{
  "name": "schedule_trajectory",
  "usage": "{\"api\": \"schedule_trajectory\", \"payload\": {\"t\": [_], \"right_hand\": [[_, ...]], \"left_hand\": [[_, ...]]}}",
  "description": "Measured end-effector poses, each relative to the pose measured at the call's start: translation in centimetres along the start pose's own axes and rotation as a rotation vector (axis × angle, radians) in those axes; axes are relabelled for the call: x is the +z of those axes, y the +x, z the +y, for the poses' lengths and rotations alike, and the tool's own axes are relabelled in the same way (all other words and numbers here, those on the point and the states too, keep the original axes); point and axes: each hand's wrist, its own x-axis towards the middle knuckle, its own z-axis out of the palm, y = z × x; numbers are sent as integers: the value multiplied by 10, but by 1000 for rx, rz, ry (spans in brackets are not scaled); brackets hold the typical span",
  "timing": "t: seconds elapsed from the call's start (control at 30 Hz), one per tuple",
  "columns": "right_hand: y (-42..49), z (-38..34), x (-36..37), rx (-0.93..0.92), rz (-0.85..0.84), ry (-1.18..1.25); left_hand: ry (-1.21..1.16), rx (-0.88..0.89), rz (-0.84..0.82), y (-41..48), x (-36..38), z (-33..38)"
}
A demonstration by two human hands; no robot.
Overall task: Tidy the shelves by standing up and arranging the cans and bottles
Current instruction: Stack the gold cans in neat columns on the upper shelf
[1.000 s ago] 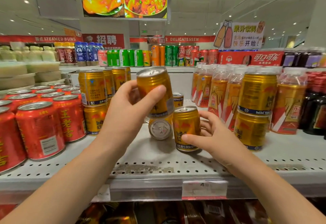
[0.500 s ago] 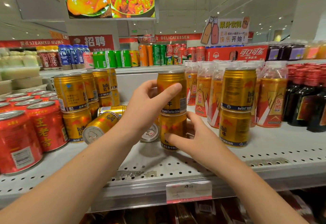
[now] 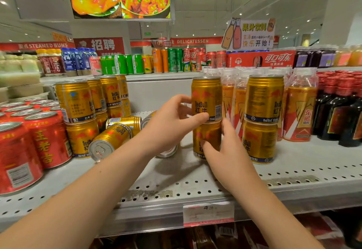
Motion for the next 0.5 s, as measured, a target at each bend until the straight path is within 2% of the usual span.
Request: {"api": "schedule_trajectory", "payload": {"t": [0.13,0.23,0.3,0.43,0.5], "right_hand": [[-8,0,0,-59,182,-97],[-18,-1,1,-225,280,-138],[-21,-3,2,-335,269,-189],[-23,-6,2,-406,204,-204],[-23,-7,2,-420,195,-230]], "left_hand": [[104,4,-25,19,13,7],[149,-9,-55,26,19,9],[176,14,-81,24,17,6],[580,140,-2,4,-6,-14],[755,204,-15,-11,-17,-25]]}}
